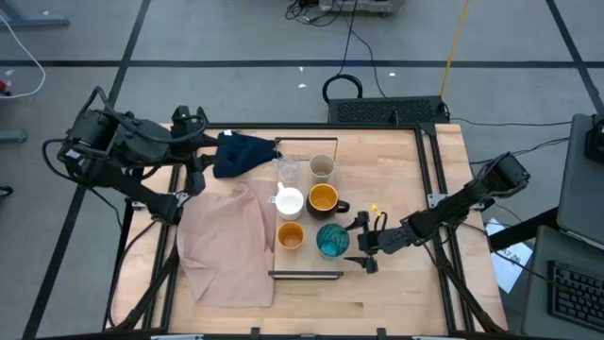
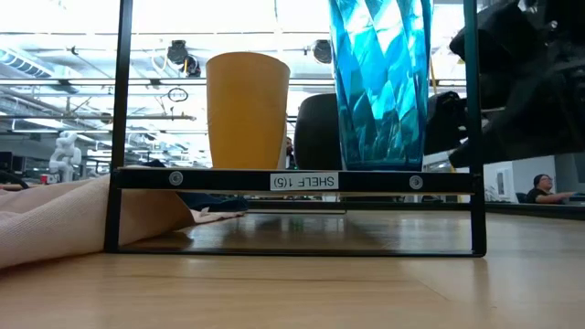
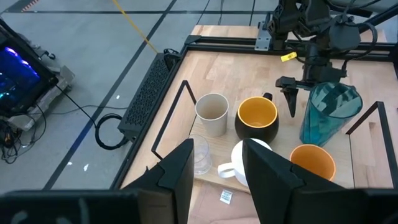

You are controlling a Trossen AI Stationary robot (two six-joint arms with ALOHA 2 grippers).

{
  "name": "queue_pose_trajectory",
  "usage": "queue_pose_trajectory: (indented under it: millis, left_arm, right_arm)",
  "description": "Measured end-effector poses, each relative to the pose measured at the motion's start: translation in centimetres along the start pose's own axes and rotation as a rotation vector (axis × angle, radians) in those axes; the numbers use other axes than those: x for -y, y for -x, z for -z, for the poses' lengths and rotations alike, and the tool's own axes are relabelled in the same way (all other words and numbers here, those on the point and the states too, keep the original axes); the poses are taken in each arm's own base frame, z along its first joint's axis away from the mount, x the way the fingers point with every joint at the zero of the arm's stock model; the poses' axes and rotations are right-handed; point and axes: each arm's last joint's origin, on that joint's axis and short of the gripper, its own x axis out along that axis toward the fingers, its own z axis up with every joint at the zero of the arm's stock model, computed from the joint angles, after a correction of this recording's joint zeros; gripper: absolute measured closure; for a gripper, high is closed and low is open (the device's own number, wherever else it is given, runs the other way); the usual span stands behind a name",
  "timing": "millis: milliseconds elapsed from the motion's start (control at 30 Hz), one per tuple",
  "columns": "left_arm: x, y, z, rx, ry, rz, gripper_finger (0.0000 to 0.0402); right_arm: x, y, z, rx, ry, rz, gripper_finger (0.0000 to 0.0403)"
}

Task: Stack small to large cups/mugs on shelf
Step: Put the transparent blue glass on the shelf

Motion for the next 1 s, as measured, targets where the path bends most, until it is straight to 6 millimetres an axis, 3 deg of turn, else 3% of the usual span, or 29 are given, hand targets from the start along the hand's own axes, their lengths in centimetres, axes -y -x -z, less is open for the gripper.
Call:
queue_pose_trajectory:
  millis: [167,300,833,1000]
  left_arm:
    - [0.0,0.0,0.0,0.000,0.001,0.000,0.0263]
    - [0.0,0.0,0.0,0.000,0.000,0.000,0.0263]
    - [0.0,0.0,0.0,0.001,-0.003,0.000,0.0263]
    - [0.0,0.0,0.0,0.002,-0.003,0.000,0.0263]
  right_arm:
    - [0.1,0.9,-0.4,-0.008,-0.025,-0.007,0.0042]
    - [-0.1,2.0,-1.1,0.024,-0.036,-0.031,0.0090]
    - [-0.5,2.5,-1.4,0.041,-0.030,-0.053,0.0387]
    - [-0.5,2.6,-1.8,0.078,-0.035,-0.056,0.0392]
